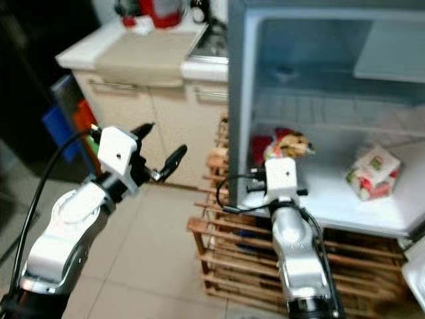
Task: Restocking fridge
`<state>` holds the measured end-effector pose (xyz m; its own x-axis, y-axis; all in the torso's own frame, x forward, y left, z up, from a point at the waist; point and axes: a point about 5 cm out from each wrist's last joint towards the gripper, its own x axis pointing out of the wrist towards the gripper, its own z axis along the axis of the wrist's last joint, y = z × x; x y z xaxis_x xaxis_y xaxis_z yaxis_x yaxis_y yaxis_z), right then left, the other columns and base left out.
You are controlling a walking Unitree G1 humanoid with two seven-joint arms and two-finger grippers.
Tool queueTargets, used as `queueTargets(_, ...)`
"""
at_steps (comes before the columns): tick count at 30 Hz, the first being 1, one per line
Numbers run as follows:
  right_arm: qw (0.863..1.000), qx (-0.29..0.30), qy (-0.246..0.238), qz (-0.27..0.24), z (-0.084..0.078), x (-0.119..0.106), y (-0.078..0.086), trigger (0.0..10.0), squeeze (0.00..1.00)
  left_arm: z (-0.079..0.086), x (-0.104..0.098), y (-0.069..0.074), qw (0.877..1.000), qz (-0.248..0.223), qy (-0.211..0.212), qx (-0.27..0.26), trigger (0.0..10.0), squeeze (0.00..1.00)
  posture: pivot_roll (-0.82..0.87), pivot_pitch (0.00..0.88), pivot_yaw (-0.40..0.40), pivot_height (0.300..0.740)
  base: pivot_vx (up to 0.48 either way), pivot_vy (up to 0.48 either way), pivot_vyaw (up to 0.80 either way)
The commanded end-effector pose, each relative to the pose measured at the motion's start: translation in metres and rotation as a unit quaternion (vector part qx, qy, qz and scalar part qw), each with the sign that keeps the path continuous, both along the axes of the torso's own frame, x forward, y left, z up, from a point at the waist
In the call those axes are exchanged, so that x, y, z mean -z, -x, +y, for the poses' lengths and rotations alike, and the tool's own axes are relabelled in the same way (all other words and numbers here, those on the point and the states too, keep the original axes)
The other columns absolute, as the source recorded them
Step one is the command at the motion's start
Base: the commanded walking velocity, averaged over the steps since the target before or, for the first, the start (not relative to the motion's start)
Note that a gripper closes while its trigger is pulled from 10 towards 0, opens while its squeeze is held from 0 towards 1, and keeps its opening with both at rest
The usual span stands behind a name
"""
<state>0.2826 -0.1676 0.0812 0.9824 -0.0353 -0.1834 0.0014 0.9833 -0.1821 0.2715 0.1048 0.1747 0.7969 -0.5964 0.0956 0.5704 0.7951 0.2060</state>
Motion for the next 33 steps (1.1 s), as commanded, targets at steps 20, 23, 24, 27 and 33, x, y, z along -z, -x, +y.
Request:
queueTargets(20, 0.987, 0.157, -0.013, 0.016, -0.052, 0.013, -0.026, 0.0, 0.0, -0.004, -0.005, 0.038, 0.979, 0.109, -0.002, 0.172, 10.0, 0.0, 0.08, 0.16, 0.198, 0.74, 0.0, 0.0, 0.0)
queueTargets(23, 0.98, 0.187, -0.066, 0.009, -0.06, 0.006, -0.032, 0.0, 0.0, -0.005, -0.005, 0.045, 0.978, 0.116, -0.001, 0.173, 10.0, 0.0, 0.09, 0.174, 0.192, 0.74, 0.0, 0.0, 0.0)
queueTargets(24, 0.98, 0.187, -0.066, 0.009, -0.06, 0.006, -0.032, 0.0, 0.0, -0.005, -0.005, 0.045, 0.978, 0.116, -0.001, 0.173, 10.0, 0.0, 0.09, 0.174, 0.192, 0.74, 0.0, 0.0, 0.0)
queueTargets(27, 0.969, 0.206, -0.134, -0.01, -0.068, -0.011, -0.044, 0.0, 0.0, -0.005, -0.006, 0.05, 0.981, 0.113, 0.003, 0.16, 10.0, 0.0, 0.09, 0.189, 0.182, 0.74, 0.0, 0.0, 0.0)
queueTargets(33, 0.958, 0.213, -0.189, -0.018, -0.069, -0.022, -0.054, 10.0, 0.0, -0.017, -0.005, 0.064, 0.971, 0.128, 0.004, 0.2, 10.0, 0.0, 0.09, 0.201, 0.167, 0.74, 0.0, 0.0, 0.0)
